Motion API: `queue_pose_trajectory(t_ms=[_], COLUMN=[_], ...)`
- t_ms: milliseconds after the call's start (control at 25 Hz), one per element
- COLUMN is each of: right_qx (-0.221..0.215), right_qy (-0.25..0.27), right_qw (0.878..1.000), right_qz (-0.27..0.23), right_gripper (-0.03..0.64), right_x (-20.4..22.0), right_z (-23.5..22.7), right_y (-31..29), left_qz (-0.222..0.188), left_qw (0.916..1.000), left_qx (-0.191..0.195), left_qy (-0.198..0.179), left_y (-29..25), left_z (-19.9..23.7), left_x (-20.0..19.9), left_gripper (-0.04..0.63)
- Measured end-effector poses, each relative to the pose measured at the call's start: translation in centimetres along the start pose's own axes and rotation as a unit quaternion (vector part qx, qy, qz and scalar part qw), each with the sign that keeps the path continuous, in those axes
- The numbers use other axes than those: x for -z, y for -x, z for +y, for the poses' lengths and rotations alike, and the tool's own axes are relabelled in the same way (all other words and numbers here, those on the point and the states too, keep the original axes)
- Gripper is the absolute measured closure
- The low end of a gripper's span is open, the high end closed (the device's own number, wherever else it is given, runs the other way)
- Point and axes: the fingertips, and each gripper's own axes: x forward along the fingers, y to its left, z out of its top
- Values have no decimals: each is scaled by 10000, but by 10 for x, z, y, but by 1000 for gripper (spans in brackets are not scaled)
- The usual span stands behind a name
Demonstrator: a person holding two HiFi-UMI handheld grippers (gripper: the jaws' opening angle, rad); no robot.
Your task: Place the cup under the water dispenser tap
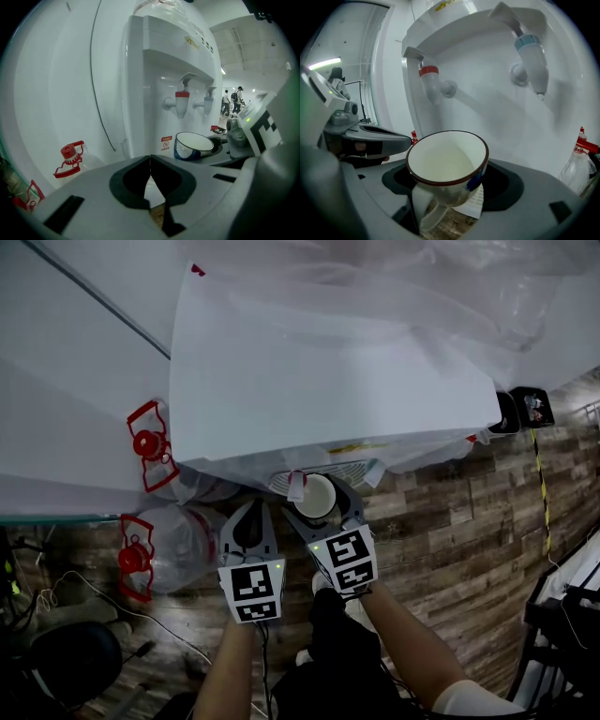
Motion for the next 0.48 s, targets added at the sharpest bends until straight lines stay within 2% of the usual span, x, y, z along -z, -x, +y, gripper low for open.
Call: queue_pose_trajectory(t_ms=[480], right_qx=[9], right_qy=[61], right_qw=[10000], right_qz=[29], right_gripper=[239], right_x=[5], right_z=[0], right_y=[-30], left_qz=[7], left_qw=[10000], left_qx=[-24], left_qy=[-47], left_y=[-10], left_z=[7], left_x=[7], left_gripper=[545])
